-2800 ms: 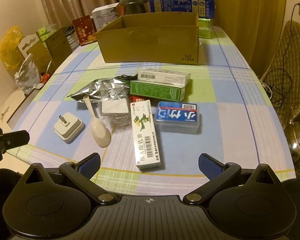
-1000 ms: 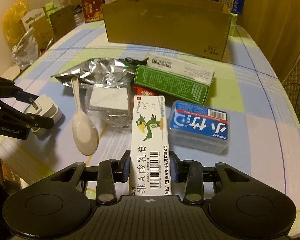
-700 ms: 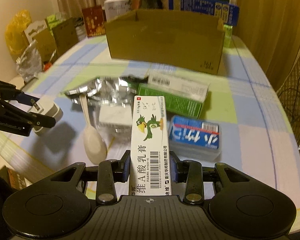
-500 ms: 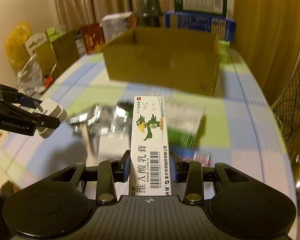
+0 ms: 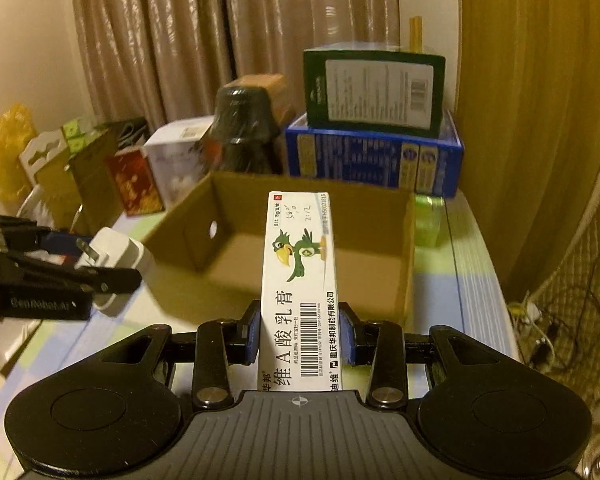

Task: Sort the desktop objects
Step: 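Carry both items over the cardboard box and open both tools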

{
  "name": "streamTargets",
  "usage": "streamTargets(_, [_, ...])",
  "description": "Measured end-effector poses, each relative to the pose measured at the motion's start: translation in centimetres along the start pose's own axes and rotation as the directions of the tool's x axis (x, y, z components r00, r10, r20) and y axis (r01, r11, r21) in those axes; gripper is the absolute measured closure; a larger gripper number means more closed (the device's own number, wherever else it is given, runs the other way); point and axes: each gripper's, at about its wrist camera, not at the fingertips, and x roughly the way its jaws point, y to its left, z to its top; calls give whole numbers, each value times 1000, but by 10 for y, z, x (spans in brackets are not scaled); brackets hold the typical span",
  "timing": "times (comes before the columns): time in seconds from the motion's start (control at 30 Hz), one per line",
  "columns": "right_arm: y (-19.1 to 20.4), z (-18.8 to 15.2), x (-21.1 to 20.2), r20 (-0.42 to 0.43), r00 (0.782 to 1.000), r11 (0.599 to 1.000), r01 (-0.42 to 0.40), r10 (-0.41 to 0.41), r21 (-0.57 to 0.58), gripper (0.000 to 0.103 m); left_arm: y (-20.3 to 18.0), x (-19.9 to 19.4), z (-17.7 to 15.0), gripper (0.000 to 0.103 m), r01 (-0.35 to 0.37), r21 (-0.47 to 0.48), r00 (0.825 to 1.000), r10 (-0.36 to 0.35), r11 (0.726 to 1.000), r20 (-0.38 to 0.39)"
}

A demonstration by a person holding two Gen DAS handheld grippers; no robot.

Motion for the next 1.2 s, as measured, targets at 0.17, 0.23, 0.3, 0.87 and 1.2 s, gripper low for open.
streamTargets(0.17, [-13,24,39,-22,1000,999,-9,9,38,67,2,40,24,43,5,-33,1000,-5,999,-3])
streamTargets(0.23, [-18,28,51,-31,999,998,-9,11,58,67,4,55,27,43,10,-48,1000,-10,999,-7])
streamTargets(0.3, [-23,28,61,-40,999,997,-10,14,75,67,3,68,29,43,11,-48,1000,-12,999,-8])
streamTargets(0.87, [-42,29,109,0,1000,992,8,-8,129,67,16,97,34,21,-12,-130,998,20,991,66])
streamTargets(1.2, [-39,23,64,79,996,992,24,-34,127,30,24,54,4,21,5,-148,998,6,989,70])
